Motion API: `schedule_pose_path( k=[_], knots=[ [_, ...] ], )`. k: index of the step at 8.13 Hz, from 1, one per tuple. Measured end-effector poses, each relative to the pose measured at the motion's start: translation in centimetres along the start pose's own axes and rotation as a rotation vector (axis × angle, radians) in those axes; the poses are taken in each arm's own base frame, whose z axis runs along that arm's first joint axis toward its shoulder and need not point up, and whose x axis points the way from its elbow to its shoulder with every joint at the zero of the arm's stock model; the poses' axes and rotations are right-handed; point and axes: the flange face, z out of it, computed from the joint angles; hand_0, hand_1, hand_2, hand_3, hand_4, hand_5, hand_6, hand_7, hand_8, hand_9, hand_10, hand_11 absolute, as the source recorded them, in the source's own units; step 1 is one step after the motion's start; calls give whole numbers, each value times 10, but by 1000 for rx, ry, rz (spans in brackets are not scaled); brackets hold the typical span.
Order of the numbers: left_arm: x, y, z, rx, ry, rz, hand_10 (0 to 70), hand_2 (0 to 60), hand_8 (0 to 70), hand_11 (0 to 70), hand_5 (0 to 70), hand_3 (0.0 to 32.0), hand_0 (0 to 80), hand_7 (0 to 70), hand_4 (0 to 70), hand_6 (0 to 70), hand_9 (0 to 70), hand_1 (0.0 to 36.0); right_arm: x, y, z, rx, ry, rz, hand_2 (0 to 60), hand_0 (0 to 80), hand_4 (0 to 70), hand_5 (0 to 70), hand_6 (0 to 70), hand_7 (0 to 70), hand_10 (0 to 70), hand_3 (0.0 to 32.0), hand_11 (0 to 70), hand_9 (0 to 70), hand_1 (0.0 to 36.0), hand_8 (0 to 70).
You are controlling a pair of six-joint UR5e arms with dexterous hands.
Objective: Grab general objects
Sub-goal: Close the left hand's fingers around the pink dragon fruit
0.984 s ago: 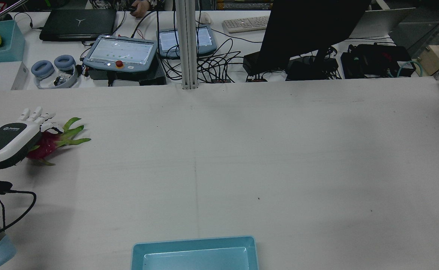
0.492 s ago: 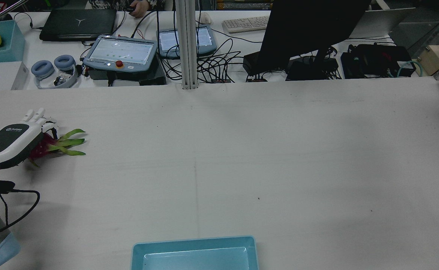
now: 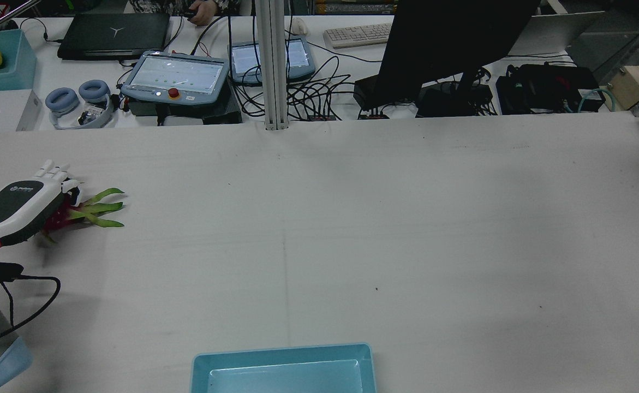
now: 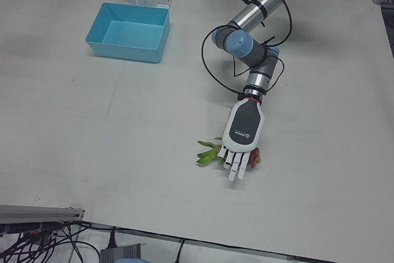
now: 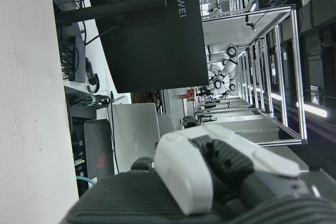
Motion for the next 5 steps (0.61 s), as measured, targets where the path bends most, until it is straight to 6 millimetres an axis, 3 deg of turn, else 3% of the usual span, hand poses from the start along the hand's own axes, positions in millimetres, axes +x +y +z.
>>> schedule_pose_path(
  k=[2,3,4,5],
  knots=[
    [0,0,0,1,1,0,346,600,89,530,700,0,800,700,452,498,186,360,0,0,0,0,0,0,0,0,0,0,0,0,0,0,0,0,0,0],
    [-1,0,0,1,1,0,427,600,109,638,700,0,800,700,531,597,186,360,0,0,0,0,-1,0,0,0,0,0,0,0,0,0,0,0,0,0],
    [-1,0,0,1,2,0,498,600,123,700,700,0,800,700,555,661,186,360,0,0,0,0,0,0,0,0,0,0,0,0,0,0,0,0,0,0],
    [-1,-1,0,2,4,-1,605,600,251,700,700,0,800,700,606,700,282,360,0,0,0,0,0,0,0,0,0,0,0,0,0,0,0,0,0,0]
  ],
)
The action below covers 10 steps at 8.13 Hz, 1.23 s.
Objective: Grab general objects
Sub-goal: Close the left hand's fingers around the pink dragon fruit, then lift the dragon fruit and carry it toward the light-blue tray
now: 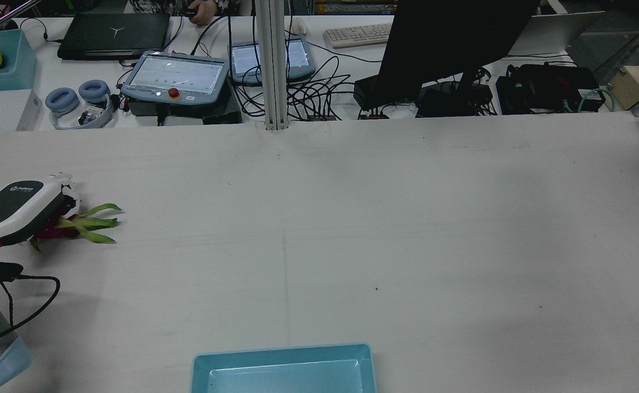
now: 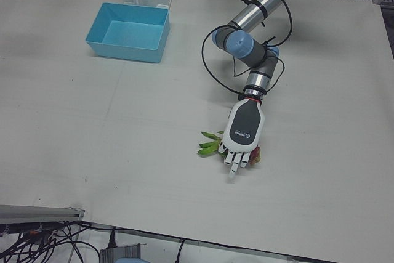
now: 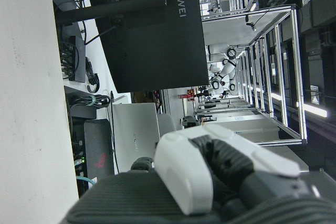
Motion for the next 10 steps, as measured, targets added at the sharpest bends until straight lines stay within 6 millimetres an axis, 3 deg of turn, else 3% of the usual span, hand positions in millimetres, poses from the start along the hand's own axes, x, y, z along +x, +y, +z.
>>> schedule_pose_path(
  k=[1,2,3,4,5,10],
  knots=[
    [0,0,0,0,2,-1,700,600,462,700,700,0,800,700,645,700,553,360,0,0,0,0,0,0,0,0,0,0,0,0,0,0,0,0,0,0],
    [2,0,0,0,5,-3,700,600,558,700,700,0,800,700,678,700,694,360,0,0,0,0,0,0,0,0,0,0,0,0,0,0,0,0,0,0],
    [4,-1,0,0,9,-7,700,600,660,700,700,0,800,700,700,700,700,360,0,0,0,0,0,0,0,0,0,0,0,0,0,0,0,0,0,0],
    [7,-1,-1,-1,12,-12,700,600,700,700,700,0,800,700,700,700,700,360,0,0,0,0,0,0,0,0,0,0,0,0,0,0,0,0,0,0],
    [11,-2,-3,-1,12,-15,700,600,700,700,700,0,800,700,700,700,700,360,0,0,0,0,0,0,0,0,0,0,0,0,0,0,0,0,0,0],
    [78,1,-29,-66,46,-35,700,600,700,700,700,0,800,700,700,700,700,360,0,0,0,0,0,0,0,0,0,0,0,0,0,0,0,0,0,0]
  ],
)
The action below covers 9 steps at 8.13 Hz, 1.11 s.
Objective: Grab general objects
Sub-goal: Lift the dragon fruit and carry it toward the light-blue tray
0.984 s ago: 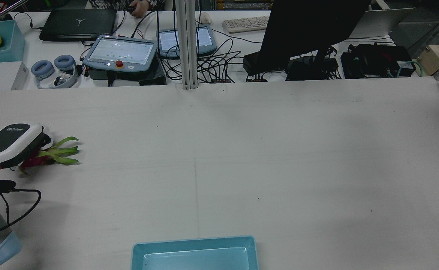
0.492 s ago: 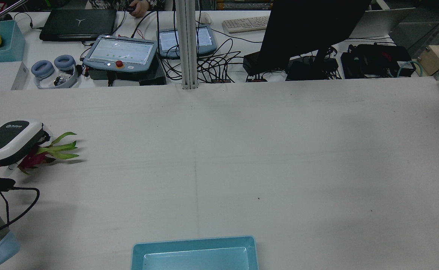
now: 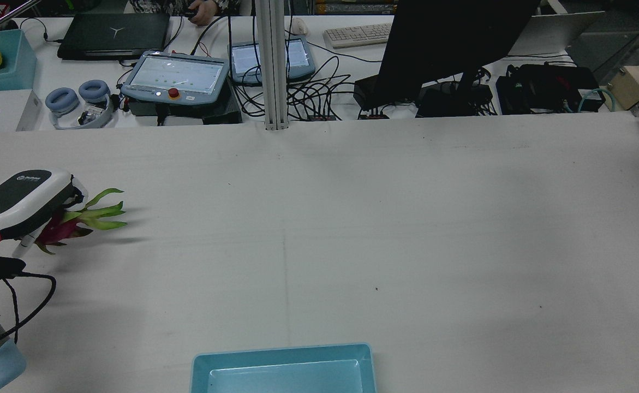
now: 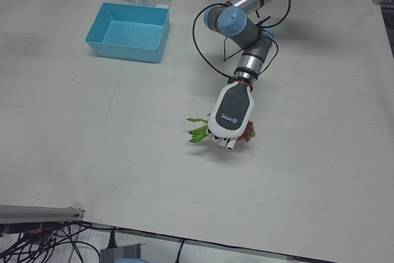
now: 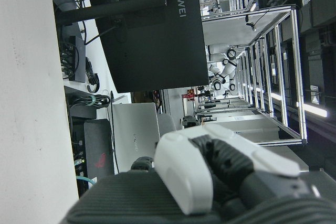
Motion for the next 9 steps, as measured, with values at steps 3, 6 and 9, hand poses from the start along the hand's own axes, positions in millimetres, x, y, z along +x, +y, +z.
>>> schedule_pose_path(
  k=[3,6,9],
  knots=[
    [47,18,-13,-195,28,-52,700,600,700,700,700,0,800,700,700,700,700,360,0,0,0,0,0,0,0,0,0,0,0,0,0,0,0,0,0,0],
    [94,44,-7,-402,30,-134,700,600,700,700,700,0,800,700,700,700,700,360,0,0,0,0,0,0,0,0,0,0,0,0,0,0,0,0,0,0],
    [167,82,2,-609,22,-134,700,600,700,700,700,0,800,700,700,700,700,360,0,0,0,0,0,0,0,0,0,0,0,0,0,0,0,0,0,0]
  ],
)
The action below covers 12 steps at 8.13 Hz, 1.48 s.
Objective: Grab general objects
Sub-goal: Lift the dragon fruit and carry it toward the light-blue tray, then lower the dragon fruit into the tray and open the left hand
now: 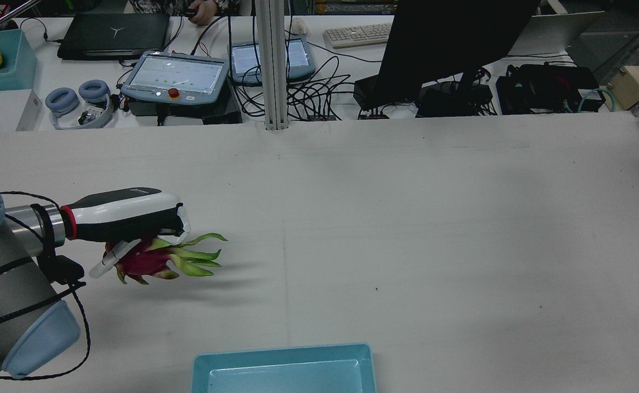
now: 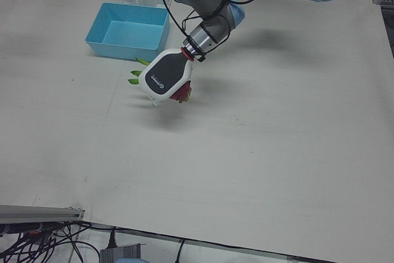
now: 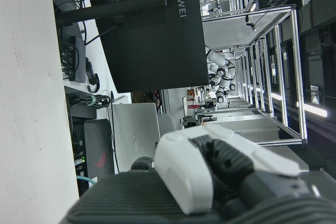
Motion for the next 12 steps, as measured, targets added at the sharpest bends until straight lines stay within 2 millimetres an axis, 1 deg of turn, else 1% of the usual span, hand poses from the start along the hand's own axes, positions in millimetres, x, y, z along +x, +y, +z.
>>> schedule_pose_path(
  k=[1,3,5,7,10,11,12],
  knots=[
    [23,18,9,-69,-9,0,700,600,700,700,700,0,800,700,700,700,700,360,0,0,0,0,0,0,0,0,0,0,0,0,0,0,0,0,0,0],
    [58,56,13,-186,11,-2,700,600,700,700,700,0,800,700,700,700,700,360,0,0,0,0,0,0,0,0,0,0,0,0,0,0,0,0,0,0],
    [80,97,9,-290,67,-28,700,600,700,700,700,0,800,700,700,700,700,360,0,0,0,0,0,0,0,0,0,0,0,0,0,0,0,0,0,0],
    [88,149,15,-407,122,-79,700,600,700,700,700,0,800,700,700,700,700,360,0,0,0,0,0,0,0,0,0,0,0,0,0,0,0,0,0,0],
    [90,223,34,-589,219,-180,700,600,700,700,700,0,800,700,700,700,700,360,0,0,0,0,0,0,0,0,0,0,0,0,0,0,0,0,0,0],
    [94,241,40,-651,279,-228,700,600,700,700,700,0,800,700,700,700,700,360,0,0,0,0,0,0,0,0,0,0,0,0,0,0,0,0,0,0],
    [95,256,45,-707,335,-271,636,600,308,700,700,0,800,700,693,700,384,360,0,0,0,0,0,0,0,0,0,0,0,0,0,0,0,0,0,0]
  ],
)
